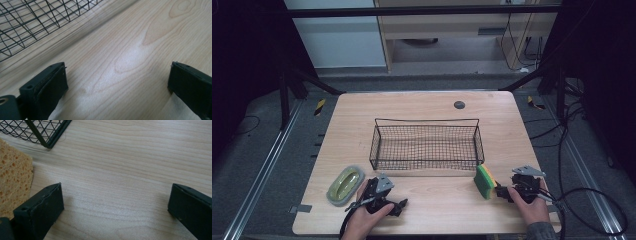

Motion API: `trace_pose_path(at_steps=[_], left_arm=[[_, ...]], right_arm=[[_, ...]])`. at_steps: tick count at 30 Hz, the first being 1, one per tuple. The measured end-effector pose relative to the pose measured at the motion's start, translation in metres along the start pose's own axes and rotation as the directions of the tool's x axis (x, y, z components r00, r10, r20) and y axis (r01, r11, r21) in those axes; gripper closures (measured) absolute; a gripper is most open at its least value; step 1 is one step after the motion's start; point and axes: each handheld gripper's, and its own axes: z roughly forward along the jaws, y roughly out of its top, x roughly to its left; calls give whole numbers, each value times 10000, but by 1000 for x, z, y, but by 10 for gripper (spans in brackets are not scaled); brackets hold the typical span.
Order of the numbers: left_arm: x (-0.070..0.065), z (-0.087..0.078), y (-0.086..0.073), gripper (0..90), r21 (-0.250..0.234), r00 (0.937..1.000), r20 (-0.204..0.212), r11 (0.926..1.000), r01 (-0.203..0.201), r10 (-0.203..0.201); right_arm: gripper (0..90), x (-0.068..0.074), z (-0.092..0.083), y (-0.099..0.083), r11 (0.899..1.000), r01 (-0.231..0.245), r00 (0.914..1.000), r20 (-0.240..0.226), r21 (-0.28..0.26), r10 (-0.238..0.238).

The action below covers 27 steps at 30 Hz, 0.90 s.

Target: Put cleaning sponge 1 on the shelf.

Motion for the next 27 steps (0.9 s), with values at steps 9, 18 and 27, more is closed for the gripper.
trace_pose_path(at_steps=[9, 18, 27], left_arm=[[11, -34, 20, 71, 234, 9990, -265, 9991, -352, 359], [60, -76, 44, 71, 618, 9898, -1420, 9980, 151, -62], [75, -99, 48, 73, 938, 9828, -1816, 9954, -179, 347]], right_arm=[[5, 0, 2, 2, 10000, 81, 10000, -41, 3, -81], [5, -1, 2, 2, 9999, 100, 9999, -54, 4, -100], [4, 1, 2, 2, 10000, -37, 10000, 62, 8, 37]])
